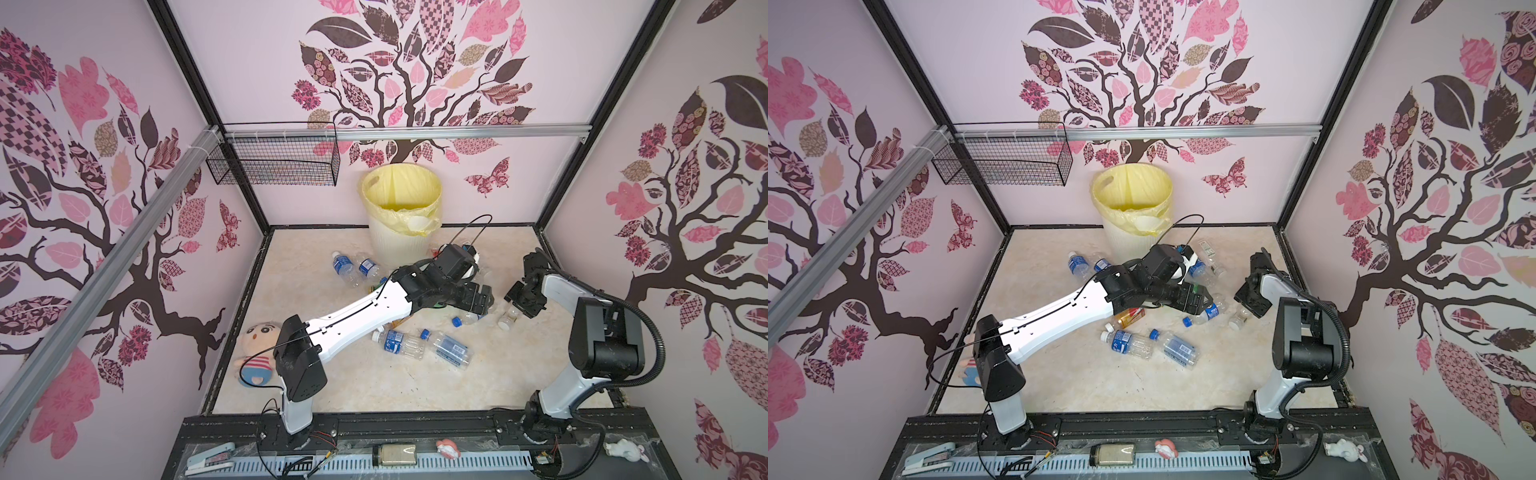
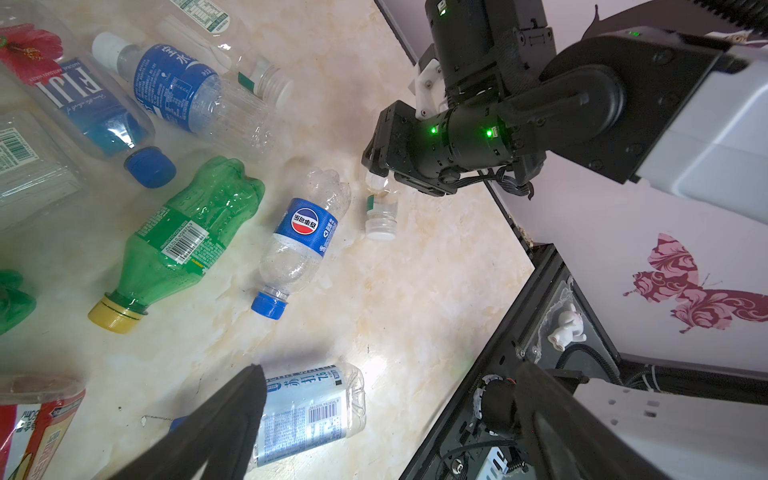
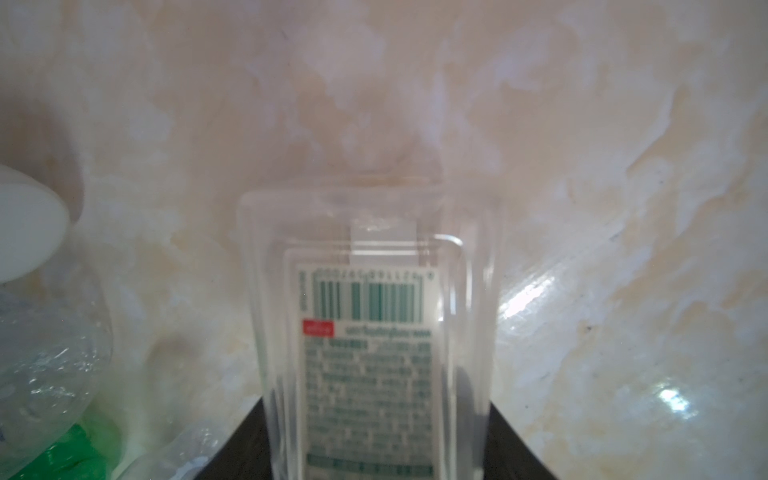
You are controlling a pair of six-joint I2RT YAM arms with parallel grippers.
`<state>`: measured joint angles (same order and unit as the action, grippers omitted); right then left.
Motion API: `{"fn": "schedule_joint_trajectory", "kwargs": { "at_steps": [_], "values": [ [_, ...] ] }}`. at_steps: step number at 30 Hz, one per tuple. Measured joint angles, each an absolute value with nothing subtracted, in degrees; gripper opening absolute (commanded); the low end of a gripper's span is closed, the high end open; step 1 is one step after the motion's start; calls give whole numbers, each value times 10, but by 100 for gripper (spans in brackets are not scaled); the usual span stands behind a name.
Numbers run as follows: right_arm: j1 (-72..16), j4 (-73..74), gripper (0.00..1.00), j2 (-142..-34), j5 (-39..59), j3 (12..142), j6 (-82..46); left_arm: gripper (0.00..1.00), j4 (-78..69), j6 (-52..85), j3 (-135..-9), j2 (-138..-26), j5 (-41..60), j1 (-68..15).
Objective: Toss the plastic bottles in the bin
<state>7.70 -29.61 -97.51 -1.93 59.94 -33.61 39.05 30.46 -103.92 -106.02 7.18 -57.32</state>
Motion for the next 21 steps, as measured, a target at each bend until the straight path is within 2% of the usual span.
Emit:
{"fn": "schedule_joint_trajectory", "kwargs": {
  "at_steps": [12, 21],
  "values": [
    [77, -321, 53, -969, 1, 670, -336, 97, 426, 298, -1075, -1060, 41, -573],
    [72, -327, 53, -926, 62, 764, -382, 97, 456, 282, -1130, -1061, -21, -573]
  ]
}}
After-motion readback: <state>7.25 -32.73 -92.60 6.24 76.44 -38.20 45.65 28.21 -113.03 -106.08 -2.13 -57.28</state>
